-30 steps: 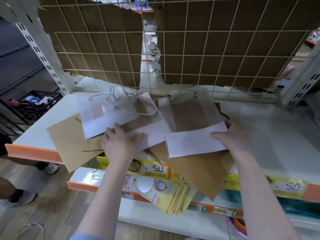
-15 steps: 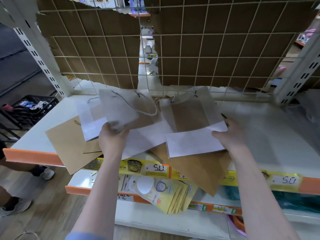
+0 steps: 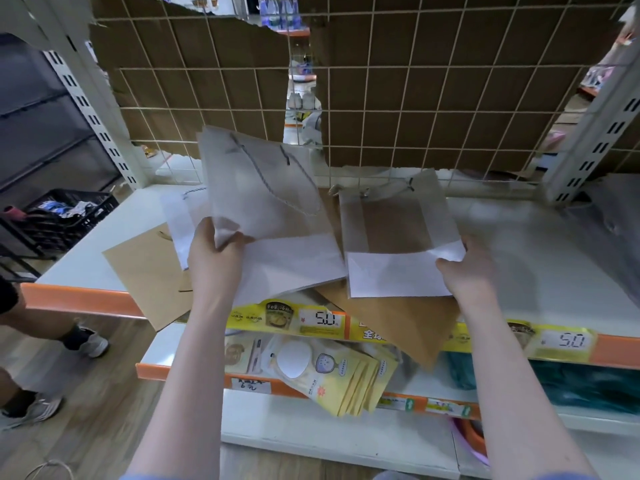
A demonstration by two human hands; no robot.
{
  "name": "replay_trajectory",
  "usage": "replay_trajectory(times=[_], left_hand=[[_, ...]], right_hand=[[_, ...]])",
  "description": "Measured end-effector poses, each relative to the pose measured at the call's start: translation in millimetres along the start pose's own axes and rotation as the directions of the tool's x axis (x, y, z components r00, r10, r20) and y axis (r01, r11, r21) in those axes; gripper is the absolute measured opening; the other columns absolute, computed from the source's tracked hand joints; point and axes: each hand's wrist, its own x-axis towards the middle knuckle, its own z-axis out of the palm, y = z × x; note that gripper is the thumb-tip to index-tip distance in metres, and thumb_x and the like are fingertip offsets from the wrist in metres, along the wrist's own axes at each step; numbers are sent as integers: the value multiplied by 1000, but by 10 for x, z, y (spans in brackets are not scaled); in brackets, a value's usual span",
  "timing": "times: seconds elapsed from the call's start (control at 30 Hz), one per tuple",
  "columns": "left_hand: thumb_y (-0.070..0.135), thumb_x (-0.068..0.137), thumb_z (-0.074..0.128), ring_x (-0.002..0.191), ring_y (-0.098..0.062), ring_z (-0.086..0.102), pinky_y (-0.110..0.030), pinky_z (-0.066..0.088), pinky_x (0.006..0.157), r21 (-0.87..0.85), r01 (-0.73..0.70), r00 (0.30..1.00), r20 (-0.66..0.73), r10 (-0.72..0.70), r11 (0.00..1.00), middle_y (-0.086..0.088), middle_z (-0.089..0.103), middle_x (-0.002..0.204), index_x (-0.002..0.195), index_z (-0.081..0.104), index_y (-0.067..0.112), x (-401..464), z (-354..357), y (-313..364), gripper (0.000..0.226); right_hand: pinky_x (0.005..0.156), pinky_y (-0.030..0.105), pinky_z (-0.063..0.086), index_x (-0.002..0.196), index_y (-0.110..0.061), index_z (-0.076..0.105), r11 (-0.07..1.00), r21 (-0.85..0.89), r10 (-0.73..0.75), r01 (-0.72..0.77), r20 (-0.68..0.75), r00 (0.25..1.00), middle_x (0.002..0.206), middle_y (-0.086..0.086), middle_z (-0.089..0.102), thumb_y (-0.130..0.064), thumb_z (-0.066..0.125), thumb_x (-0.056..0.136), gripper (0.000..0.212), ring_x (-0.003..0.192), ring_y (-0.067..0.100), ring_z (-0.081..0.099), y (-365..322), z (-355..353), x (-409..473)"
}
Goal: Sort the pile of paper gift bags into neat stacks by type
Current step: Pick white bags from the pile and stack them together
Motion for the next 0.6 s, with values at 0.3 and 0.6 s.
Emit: replay_trajectory(times=[0.3, 0.6], left_hand=[[24, 67, 64, 85, -25, 61, -18, 43, 62, -52, -4, 994, 108, 9, 999, -21, 65, 99, 74, 52, 29, -30, -221, 156, 15], [20, 72, 62, 77, -23, 57, -33, 42, 65, -116, 47, 971, 238, -18, 992, -12, 67, 90, 80, 57, 26, -262, 255, 210, 11]], right_hand=[[70, 29, 32, 117, -7, 54, 984, 178, -2, 12, -57, 998, 108, 16, 59, -5, 51, 86, 31, 84, 25, 47, 34, -143, -119], [86, 37, 42, 135, -13, 48, 932, 360, 34, 36, -186, 982, 107, 8, 53, -7, 51, 90, 45, 102, 26, 51, 253, -659, -155]])
